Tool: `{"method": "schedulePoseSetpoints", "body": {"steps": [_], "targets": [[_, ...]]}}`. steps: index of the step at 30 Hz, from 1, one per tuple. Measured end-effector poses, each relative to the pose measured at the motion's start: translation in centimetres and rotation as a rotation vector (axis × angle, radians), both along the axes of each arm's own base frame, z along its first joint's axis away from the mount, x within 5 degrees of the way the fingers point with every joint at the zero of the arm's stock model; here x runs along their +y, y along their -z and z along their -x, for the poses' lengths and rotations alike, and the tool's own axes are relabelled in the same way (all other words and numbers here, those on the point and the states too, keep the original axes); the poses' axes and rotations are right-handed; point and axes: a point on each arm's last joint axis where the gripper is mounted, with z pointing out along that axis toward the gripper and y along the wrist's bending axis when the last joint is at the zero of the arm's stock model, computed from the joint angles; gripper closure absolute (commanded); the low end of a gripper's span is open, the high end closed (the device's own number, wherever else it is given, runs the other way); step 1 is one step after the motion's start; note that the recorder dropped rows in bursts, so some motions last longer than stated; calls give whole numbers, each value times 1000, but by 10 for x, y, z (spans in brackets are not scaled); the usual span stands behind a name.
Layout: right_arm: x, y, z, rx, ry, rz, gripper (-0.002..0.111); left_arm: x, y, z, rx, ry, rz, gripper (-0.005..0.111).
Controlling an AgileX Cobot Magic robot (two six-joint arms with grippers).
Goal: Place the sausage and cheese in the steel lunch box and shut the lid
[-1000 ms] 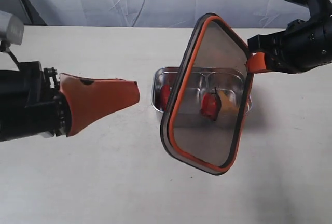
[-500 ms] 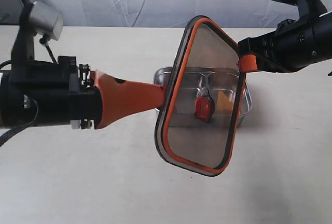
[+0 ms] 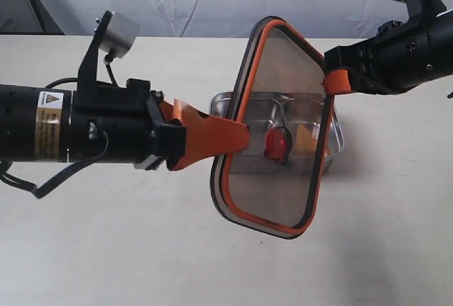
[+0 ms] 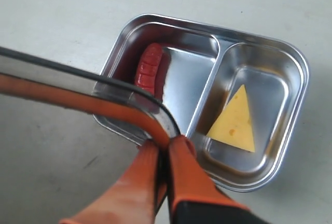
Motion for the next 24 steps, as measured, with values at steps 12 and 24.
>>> {"method": "schedulePoseSetpoints", "body": {"steps": [12, 24], "targets": [[21, -6, 5, -17, -94, 1, 109, -7, 6, -15, 17, 8, -24, 77], [24, -10, 4, -64, -89, 9, 109, -7, 4, -24, 8, -43, -51, 107]]}}
